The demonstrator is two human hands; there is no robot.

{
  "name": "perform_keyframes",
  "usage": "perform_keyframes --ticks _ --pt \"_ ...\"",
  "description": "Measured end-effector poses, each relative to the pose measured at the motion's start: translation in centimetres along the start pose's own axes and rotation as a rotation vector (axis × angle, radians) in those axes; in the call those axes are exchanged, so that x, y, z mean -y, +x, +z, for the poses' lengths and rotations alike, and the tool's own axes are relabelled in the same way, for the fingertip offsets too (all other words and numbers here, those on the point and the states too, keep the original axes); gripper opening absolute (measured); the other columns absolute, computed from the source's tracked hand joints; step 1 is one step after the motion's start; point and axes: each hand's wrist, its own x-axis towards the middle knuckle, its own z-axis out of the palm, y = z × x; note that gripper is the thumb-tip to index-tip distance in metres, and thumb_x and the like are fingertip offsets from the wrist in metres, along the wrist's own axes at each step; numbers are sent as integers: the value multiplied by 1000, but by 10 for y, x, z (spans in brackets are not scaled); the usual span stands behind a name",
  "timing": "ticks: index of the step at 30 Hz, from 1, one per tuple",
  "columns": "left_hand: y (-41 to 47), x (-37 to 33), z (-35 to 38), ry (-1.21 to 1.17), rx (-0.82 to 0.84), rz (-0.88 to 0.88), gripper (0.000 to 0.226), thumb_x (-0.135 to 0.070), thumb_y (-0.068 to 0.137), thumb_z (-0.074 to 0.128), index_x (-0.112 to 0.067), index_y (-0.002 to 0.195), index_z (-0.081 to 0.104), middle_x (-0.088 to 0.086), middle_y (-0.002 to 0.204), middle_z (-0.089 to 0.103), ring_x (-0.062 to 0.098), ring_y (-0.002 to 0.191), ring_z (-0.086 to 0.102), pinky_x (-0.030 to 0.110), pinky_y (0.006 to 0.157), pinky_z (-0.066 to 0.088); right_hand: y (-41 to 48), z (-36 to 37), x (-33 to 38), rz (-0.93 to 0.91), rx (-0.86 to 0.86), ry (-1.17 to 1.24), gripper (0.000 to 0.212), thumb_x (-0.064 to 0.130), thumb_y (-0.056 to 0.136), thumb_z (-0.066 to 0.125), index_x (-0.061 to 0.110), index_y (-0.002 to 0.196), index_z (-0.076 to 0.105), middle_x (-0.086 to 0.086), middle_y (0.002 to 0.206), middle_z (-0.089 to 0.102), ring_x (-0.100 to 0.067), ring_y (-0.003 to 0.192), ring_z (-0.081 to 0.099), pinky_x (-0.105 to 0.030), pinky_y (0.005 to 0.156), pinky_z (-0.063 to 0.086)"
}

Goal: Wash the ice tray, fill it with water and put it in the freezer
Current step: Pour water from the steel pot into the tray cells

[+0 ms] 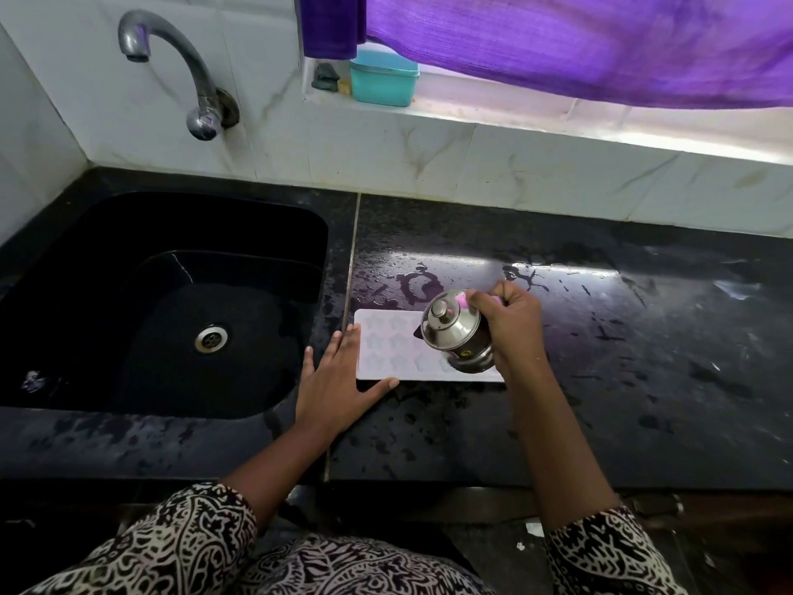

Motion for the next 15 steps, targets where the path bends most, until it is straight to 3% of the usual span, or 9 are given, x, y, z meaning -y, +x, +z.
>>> perform_keyframes --ticks 3,11,15 --pt "1 1 -1 -4 2 2 107 -87 73 20 -21 156 2 -6 163 11 11 150 4 48 119 1 0 -3 3 30 -13 31 38 5 76 68 19 55 40 -8 61 43 -19 63 42 -31 61 40" --pt "1 1 -1 0 11 0 107 -87 73 21 -22 156 1 -7 163 10 10 150 3 47 119 0 1 -13 7 99 -61 174 39 2 79 66 16 57 37 10 43 42 -4 43 40 -22 49 39" --pt "0 1 -1 -3 2 4 107 -88 73 21 -22 155 2 -6 163 12 11 150 5 47 119 1 0 -17 6 70 -71 87 35 6 79 67 17 59 41 4 54 47 -7 51 45 -21 50 42"
